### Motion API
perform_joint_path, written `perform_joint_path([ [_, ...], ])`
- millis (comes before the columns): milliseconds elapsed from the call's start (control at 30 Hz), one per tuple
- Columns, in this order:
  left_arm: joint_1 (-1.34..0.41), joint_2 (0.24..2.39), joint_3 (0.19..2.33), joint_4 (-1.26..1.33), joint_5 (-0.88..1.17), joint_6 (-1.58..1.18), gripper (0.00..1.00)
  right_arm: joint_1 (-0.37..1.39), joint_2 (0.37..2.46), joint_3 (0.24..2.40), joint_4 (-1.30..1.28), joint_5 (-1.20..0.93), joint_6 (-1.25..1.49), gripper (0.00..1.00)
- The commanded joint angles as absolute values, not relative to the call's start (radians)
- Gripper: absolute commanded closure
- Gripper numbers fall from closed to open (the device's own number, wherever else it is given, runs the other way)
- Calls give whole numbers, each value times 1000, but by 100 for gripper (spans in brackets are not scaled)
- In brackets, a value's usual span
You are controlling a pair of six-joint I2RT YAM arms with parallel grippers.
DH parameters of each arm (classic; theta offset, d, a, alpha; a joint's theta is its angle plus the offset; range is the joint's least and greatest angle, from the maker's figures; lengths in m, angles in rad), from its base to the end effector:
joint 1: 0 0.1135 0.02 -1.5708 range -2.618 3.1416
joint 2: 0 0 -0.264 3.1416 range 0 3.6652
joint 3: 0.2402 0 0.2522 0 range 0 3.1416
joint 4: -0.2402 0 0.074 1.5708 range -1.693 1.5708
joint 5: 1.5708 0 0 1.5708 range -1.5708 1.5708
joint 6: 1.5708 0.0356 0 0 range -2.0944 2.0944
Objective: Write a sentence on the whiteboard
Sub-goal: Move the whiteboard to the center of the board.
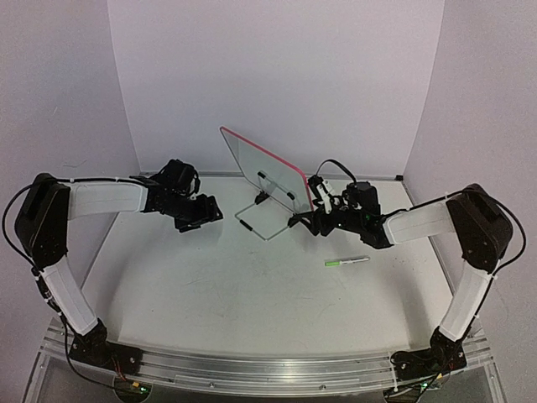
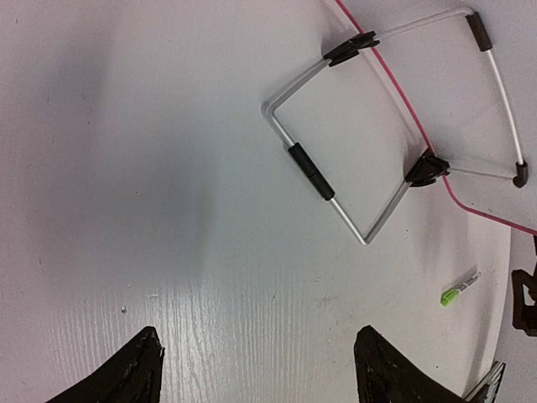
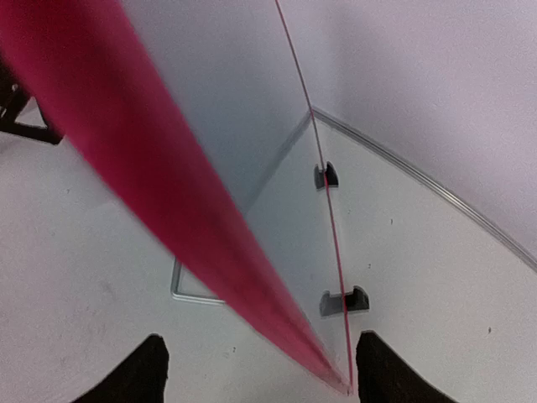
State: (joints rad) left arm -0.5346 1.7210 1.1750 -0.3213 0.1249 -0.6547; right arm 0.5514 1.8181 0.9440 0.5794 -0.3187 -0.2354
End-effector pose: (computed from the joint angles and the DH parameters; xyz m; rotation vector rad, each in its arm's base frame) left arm 0.3167 -0.1927 0.2152 -0.0945 2.5473 -0.6560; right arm 0.3272 0.2143 0.1888 -0.9221 1.6407 0.5146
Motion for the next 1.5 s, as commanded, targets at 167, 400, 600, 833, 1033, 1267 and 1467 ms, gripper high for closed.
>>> perform_joint_path([
  [167, -529, 1576, 1102, -328, 96, -717, 22, 554, 1951, 1069, 715, -262, -326, 48],
  [400, -527, 1524, 1056, -355, 63, -730, 22, 557, 1953, 1076, 712, -298, -302, 81],
  [600, -525, 1494, 1041, -369, 59, -730, 22, 586, 1902, 1031, 695, -271, -314, 100],
  [833, -523, 1453, 1039, -381, 62, -721, 22, 656, 1843, 954, 672, -173, -353, 100],
  [1033, -522, 1420, 1033, -391, 58, -707, 21, 722, 1830, 848, 771, -31, -326, 100],
  [1267, -520, 1375, 1048, -428, 62, -679, 21, 827, 1804, 762, 842, 110, -282, 100],
  [1467, -513, 1319, 1063, -458, 78, -674, 19, 986, 1817, 739, 883, 321, -257, 100],
])
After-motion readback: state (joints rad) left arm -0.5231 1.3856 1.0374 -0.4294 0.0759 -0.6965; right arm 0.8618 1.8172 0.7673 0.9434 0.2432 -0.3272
